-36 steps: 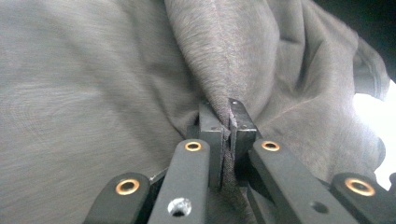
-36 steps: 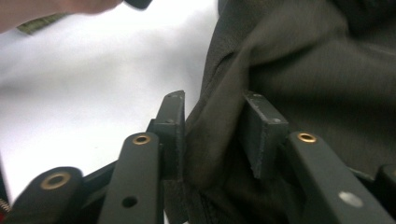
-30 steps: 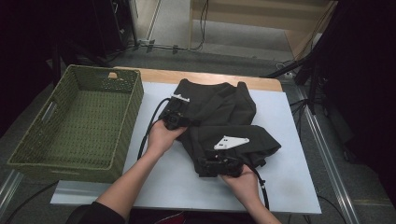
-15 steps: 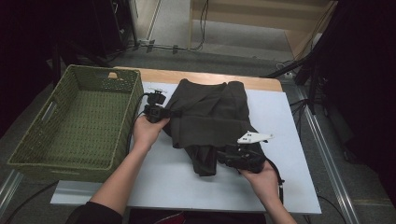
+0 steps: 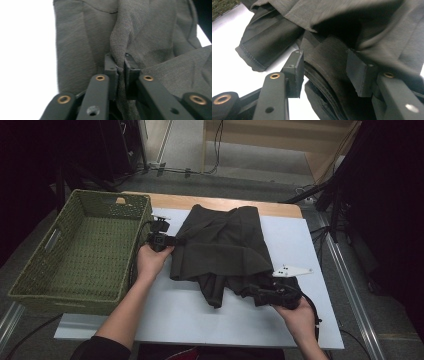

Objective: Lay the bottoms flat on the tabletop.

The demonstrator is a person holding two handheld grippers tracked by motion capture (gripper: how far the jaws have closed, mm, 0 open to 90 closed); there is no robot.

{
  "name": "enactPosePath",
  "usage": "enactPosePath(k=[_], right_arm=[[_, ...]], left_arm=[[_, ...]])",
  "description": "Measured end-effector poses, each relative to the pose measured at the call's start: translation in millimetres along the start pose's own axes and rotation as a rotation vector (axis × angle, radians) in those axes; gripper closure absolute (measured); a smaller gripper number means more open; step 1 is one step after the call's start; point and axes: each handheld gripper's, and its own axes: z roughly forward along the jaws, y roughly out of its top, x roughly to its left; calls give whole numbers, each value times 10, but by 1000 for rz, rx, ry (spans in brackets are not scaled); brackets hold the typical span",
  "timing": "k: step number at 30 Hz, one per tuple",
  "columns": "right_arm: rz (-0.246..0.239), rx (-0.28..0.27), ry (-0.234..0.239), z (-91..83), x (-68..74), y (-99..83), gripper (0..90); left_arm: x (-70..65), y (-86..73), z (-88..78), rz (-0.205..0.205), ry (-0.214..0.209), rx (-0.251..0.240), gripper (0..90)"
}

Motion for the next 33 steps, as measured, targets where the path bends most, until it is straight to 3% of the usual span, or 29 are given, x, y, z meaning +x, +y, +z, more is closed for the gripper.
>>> enactPosePath(k=[4, 7, 13, 18, 25, 29, 31, 33], right_arm=[[4, -11, -17, -84, -19, -7, 472], [6, -28, -33, -169, -20, -11, 475], [11, -63, -78, -350, -62, -46, 460], [28, -65, -124, -409, -138, -108, 413], [15, -42, -178, -381, -173, -134, 391], [37, -56, -198, -457, -233, -167, 391], [56, -67, -197, -485, -276, -189, 391], [78, -58, -161, -437, -300, -205, 391]], left_arm=[[-77, 9, -33, 25, -33, 0, 628], [-170, 19, -87, 69, -20, -14, 505], [-309, 74, -270, 127, -11, -46, 402], [-403, 100, -372, 150, -37, -71, 371], [-552, 88, -378, 203, -59, -51, 370], [-605, 74, -356, 218, -79, -37, 370], [-638, 68, -330, 226, -88, -26, 370], [-671, 61, -302, 235, -94, -18, 370]])
